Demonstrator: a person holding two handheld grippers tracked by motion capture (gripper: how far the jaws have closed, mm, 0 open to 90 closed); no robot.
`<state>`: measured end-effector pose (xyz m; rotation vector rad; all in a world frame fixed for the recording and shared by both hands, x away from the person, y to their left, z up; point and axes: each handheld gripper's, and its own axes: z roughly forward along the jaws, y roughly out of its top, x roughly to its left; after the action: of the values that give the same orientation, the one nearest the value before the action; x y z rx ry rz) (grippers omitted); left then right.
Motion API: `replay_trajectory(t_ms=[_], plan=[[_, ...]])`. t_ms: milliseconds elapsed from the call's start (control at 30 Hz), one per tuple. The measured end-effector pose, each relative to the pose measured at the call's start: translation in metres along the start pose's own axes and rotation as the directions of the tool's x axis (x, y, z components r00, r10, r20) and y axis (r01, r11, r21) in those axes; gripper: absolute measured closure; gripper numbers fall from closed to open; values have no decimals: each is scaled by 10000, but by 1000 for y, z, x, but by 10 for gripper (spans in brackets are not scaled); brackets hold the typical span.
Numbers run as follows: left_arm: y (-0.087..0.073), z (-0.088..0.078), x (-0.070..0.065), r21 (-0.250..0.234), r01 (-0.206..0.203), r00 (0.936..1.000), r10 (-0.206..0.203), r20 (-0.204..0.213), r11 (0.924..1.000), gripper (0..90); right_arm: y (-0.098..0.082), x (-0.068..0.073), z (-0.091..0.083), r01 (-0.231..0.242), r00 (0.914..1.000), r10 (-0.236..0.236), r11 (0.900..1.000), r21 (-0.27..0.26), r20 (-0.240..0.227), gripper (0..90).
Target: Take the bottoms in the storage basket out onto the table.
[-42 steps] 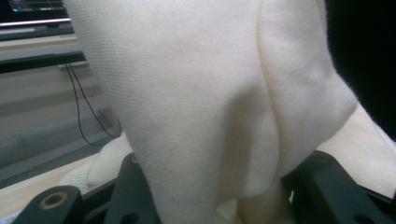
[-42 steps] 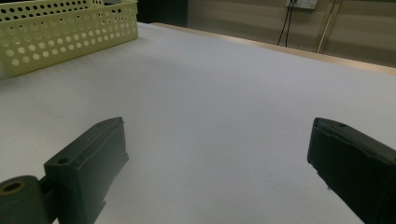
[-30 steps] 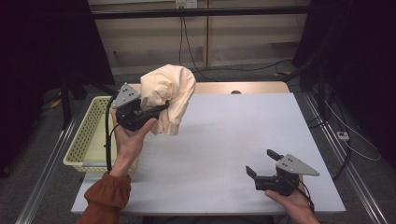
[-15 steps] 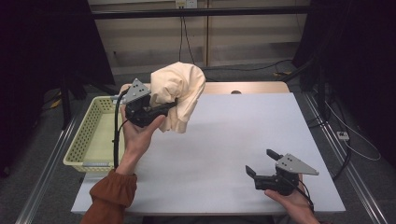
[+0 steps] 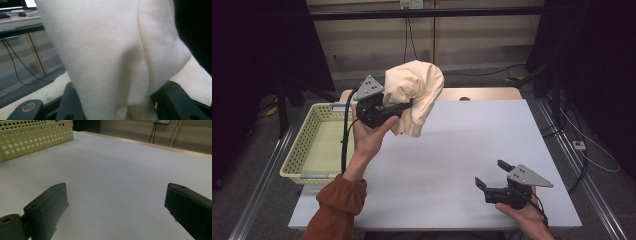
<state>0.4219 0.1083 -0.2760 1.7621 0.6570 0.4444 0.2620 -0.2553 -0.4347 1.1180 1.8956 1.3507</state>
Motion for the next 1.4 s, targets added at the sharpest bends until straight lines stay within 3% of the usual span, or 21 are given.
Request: replay_trajectory(t_ms=[267, 733, 1400], plan=[[-5, 4, -6, 230, 114, 9999, -116, 104, 9997, 576, 0, 1, -1, 8, 10000, -8, 10000, -34, -26, 49], [-16, 28, -22, 771, 14, 9984, -58, 563, 9970, 576, 0, 1, -1, -5, 10000, 5, 10000, -36, -57, 49], [-25, 41, -24, 1350, -202, 9988, 140, 462, 9906, 576, 0, 1, -1, 8, 10000, -8, 10000, -41, -51, 49]])
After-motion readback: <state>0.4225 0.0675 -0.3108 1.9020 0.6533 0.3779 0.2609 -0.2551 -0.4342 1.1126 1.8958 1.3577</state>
